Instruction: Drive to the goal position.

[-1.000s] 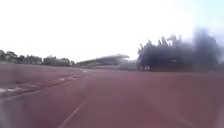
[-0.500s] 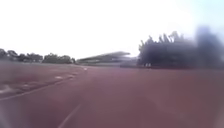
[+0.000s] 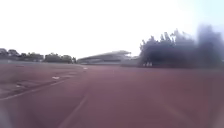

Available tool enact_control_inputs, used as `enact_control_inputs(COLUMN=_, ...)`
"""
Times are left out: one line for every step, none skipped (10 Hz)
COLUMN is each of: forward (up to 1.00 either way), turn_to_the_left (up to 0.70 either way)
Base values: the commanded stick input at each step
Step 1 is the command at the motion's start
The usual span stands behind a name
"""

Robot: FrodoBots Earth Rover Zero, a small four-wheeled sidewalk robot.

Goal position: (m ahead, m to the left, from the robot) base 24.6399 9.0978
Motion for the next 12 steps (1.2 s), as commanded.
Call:
enact_control_inputs(forward=0.70, turn_to_the_left=0.00)
enact_control_inputs(forward=0.70, turn_to_the_left=0.00)
enact_control_inputs(forward=0.70, turn_to_the_left=0.00)
enact_control_inputs(forward=0.70, turn_to_the_left=0.00)
enact_control_inputs(forward=0.70, turn_to_the_left=0.00)
enact_control_inputs(forward=0.70, turn_to_the_left=0.00)
enact_control_inputs(forward=0.70, turn_to_the_left=0.00)
enact_control_inputs(forward=0.70, turn_to_the_left=0.00)
enact_control_inputs(forward=0.70, turn_to_the_left=0.00)
enact_control_inputs(forward=0.70, turn_to_the_left=-0.01)
enact_control_inputs(forward=0.70, turn_to_the_left=-0.04)
enact_control_inputs(forward=0.70, turn_to_the_left=-0.04)
